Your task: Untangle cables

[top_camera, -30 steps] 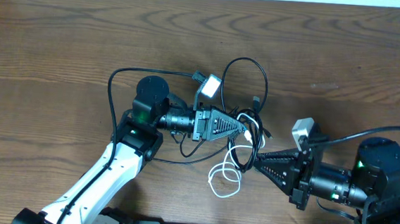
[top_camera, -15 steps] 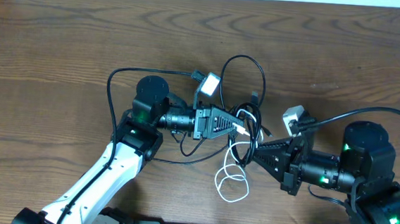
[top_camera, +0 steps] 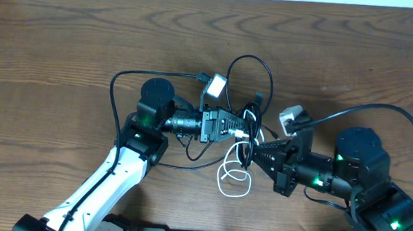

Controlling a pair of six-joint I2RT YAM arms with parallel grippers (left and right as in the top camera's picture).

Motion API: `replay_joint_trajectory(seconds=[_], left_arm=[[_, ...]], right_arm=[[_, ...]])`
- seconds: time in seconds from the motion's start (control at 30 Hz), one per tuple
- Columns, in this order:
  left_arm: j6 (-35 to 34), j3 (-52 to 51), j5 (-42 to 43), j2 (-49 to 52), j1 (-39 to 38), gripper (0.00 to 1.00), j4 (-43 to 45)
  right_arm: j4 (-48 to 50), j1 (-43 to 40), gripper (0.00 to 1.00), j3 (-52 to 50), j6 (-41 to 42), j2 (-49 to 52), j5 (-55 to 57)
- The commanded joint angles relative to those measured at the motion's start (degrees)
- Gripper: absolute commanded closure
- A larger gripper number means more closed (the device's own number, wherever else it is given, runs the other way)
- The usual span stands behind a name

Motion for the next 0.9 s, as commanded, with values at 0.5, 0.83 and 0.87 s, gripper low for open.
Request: replay_joint_trajectory(seconds=[0.5, 0.83, 0.87], left_arm=[[3.43, 0.68, 0.72, 0.0, -0.04, 0.92, 0.55], [3.45, 0.68, -11.47, 0.0, -0.04, 0.92, -0.44], [3.45, 0.68, -12.98, 0.0, -0.04, 0.92, -1.2]], right_arm=[[-10.78, -0.02, 0.98, 1.88, 14.99, -16.5, 38.23], [-9.64, 0.0, 0.88, 1.86, 12.15, -16.41, 22.12], [-9.57, 0.0, 0.87, 1.86, 12.15, -16.33, 20.46]])
